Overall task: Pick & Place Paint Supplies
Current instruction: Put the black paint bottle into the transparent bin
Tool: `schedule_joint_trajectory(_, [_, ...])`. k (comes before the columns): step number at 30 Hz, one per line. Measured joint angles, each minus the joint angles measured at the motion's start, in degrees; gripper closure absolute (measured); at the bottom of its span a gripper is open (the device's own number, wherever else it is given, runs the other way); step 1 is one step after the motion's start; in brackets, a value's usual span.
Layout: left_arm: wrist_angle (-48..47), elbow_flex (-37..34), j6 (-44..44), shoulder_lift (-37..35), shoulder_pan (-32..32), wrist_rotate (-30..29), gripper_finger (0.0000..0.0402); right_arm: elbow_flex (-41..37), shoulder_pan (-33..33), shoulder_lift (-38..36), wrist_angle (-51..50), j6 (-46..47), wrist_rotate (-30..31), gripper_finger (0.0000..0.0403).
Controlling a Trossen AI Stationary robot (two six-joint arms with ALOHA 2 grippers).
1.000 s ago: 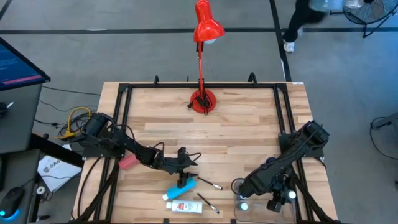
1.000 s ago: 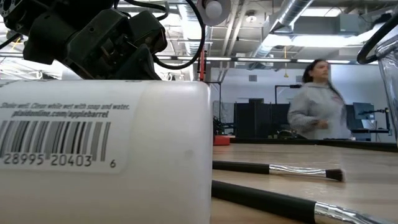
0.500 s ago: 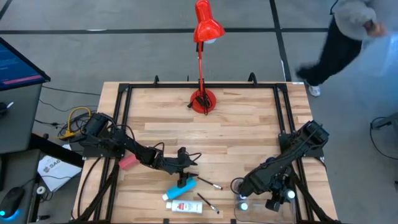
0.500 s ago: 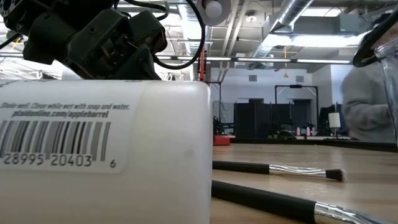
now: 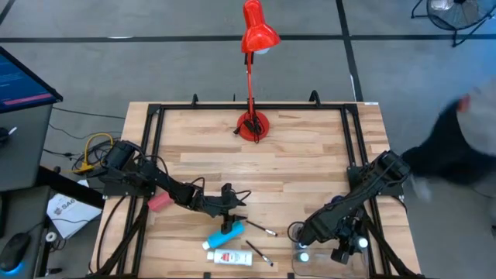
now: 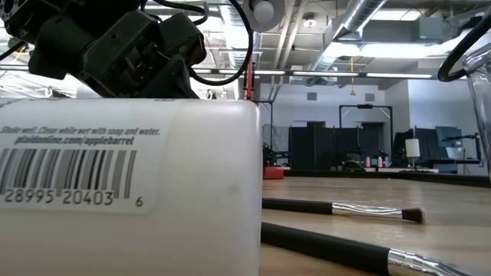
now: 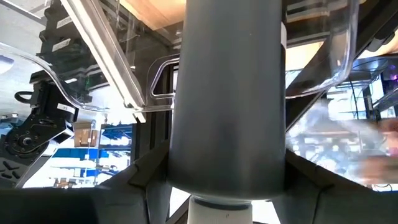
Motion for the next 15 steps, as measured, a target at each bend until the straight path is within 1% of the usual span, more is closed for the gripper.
schedule_joint_trajectory(4, [-0.02,0.00,0.02,0.00,-0.26,0.02,0.0192,-0.08,0.16,1.46,0.04,-1.14,-0.06,0.0199])
schedule_joint_trajectory(9, [-0.02,0.00,0.00,0.00,-0.35,0.02,0.0192,-0.07,0.35,3.72,-0.28,-4.99,-1.50,0.0199])
schedule_joint_trajectory(15, [-0.02,0.00,0.02,0.00,-0.35,0.02,0.0192,-0.07,0.22,3.80,-0.42,-5.78,-1.15,0.0199])
